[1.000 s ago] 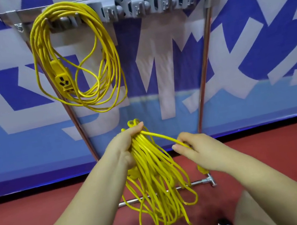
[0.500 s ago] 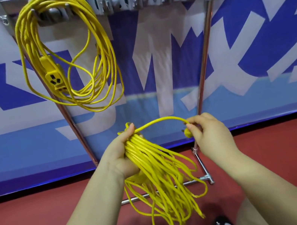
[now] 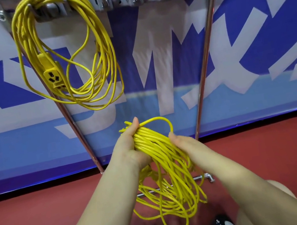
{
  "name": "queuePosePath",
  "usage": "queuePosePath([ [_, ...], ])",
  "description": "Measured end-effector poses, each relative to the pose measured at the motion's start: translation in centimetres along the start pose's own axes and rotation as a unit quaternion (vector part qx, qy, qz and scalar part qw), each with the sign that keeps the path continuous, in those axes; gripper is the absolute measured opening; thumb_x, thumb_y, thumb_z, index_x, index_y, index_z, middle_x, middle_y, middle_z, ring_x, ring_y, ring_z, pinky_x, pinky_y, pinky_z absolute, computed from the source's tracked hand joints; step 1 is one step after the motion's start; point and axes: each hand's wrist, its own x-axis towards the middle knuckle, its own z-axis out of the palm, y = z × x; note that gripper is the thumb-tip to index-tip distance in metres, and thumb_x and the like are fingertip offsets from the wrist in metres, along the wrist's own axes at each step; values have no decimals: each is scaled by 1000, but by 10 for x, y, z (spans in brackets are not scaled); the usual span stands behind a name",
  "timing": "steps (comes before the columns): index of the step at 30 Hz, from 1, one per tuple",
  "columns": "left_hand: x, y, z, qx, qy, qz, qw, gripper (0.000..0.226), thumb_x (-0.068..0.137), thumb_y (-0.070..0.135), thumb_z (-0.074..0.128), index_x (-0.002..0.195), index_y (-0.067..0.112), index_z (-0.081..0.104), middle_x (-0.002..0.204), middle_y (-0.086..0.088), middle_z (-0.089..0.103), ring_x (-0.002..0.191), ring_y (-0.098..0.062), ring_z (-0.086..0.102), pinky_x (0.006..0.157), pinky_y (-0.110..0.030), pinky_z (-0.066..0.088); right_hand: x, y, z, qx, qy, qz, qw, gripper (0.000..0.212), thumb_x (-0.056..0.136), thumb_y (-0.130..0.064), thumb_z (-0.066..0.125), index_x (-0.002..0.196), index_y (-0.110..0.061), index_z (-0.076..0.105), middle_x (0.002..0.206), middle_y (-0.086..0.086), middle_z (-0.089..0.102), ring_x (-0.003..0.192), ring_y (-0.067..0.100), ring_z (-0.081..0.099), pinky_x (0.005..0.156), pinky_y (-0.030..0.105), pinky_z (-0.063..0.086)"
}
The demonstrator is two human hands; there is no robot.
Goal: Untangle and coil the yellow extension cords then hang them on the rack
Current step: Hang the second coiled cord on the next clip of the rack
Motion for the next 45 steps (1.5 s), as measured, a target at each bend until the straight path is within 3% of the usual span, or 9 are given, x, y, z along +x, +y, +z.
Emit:
queuePosePath([
  [4, -2, 0, 3, -25, 12, -14, 1000, 35, 86, 32, 65, 65, 6, 55, 58, -9, 55, 65, -28, 57, 69, -53, 42, -5, 4, 6, -121, -11, -13, 992, 53, 57, -39, 86, 100, -23, 59, 88, -7, 71, 80, 8, 67, 78, 29, 55],
  [8, -2, 3, 6, -41, 24, -21, 999, 35, 87, 33, 65, 67, 5, 56, 60, -11, 61, 69, -29, 58, 78, -51, 42, -3, 7, 14, -103, 63, -48, 992, 36, 63, -22, 85, 92, -19, 63, 82, -2, 72, 73, 11, 68, 73, 33, 56],
  [14, 1, 15, 7, -22, -17, -6, 1000, 36, 91, 33, 59, 65, 8, 58, 65, -5, 57, 67, -22, 56, 85, -42, 47, -3, -2, 15, -61, 36, -53, 996, 16, 73, -10, 77, 74, -19, 64, 62, -4, 67, 57, 12, 62, 62, 28, 50],
  [20, 11, 13, -10, 272, -28, 74, 959, 68, 76, 68, 53, 114, 13, 64, 114, -9, 66, 111, -22, 57, 101, -32, 42, 3, -17, 13, 6, 24, -23, 999, 19, 76, -4, 69, 64, -14, 61, 55, 2, 62, 48, 13, 56, 55, 26, 46],
  [23, 9, 7, -22, 364, -80, 93, 923, 58, 64, 66, 65, 101, 21, 65, 90, 2, 70, 93, -20, 55, 74, -26, 43, 7, -22, 12, 39, 13, -7, 999, 14, 78, 0, 65, 67, -9, 63, 60, 9, 64, 50, 18, 58, 56, 29, 50],
  [31, 2, -13, -34, 480, -139, 134, 856, 3, 87, 17, 64, 89, 18, 66, 69, 8, 69, 59, -3, 65, 59, -13, 52, 17, -28, -2, -3, 41, -12, 999, 28, 76, 3, 64, 54, -14, 58, 50, 1, 54, 45, 11, 49, 47, 21, 41],
  [38, 2, -11, -25, 517, -96, 209, 825, 3, 83, 11, 67, 82, 9, 69, 66, 0, 67, 55, -8, 62, 64, -23, 53, 13, -40, -22, -191, 13, -40, 981, 10, 69, -10, 72, 76, -8, 64, 63, 3, 64, 56, 12, 58, 59, 26, 48],
  [42, -6, 6, -27, 592, -42, 279, 754, 38, 58, 42, 70, 72, 7, 66, 57, 2, 58, 57, -14, 54, 69, -40, 54, 13, -46, -31, -256, 4, -50, 965, 18, 63, -16, 76, 75, -13, 63, 63, -4, 63, 56, 6, 56, 58, 22, 47],
  [45, -25, 27, -24, 602, -21, 350, 717, 27, 60, 42, 61, 60, 15, 59, 53, 2, 54, 52, -12, 49, 58, -29, 44, 17, -46, -44, -283, 29, -49, 957, 17, 69, -3, 71, 68, -15, 58, 52, -9, 56, 48, 4, 51, 52, 19, 43],
])
